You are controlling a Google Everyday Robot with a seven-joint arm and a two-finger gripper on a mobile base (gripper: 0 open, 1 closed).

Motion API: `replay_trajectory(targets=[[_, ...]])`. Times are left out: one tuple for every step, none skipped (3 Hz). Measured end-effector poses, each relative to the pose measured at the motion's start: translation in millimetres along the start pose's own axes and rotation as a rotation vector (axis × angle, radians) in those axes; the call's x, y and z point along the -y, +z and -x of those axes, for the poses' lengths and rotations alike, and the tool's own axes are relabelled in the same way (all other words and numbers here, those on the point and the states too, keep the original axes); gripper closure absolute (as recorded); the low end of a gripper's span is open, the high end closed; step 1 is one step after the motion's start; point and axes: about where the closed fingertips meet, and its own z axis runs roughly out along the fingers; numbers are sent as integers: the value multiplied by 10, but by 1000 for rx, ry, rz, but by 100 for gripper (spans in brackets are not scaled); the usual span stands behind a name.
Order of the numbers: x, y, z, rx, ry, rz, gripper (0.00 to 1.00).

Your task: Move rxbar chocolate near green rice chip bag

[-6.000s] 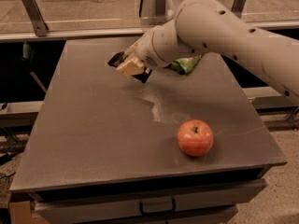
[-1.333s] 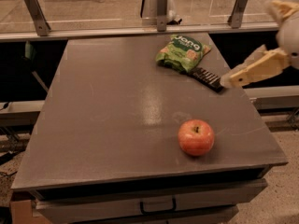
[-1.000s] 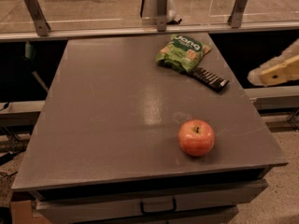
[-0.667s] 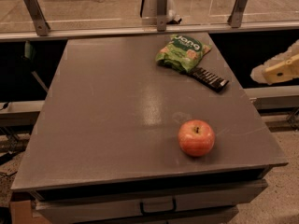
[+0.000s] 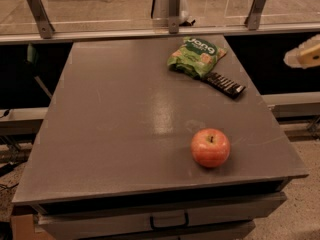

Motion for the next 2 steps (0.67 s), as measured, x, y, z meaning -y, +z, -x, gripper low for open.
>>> replay_trajectory(targets=[[762,-232,-168,-32,-117,-153,0],[912,-349,-49,-24,-140,-187,0]])
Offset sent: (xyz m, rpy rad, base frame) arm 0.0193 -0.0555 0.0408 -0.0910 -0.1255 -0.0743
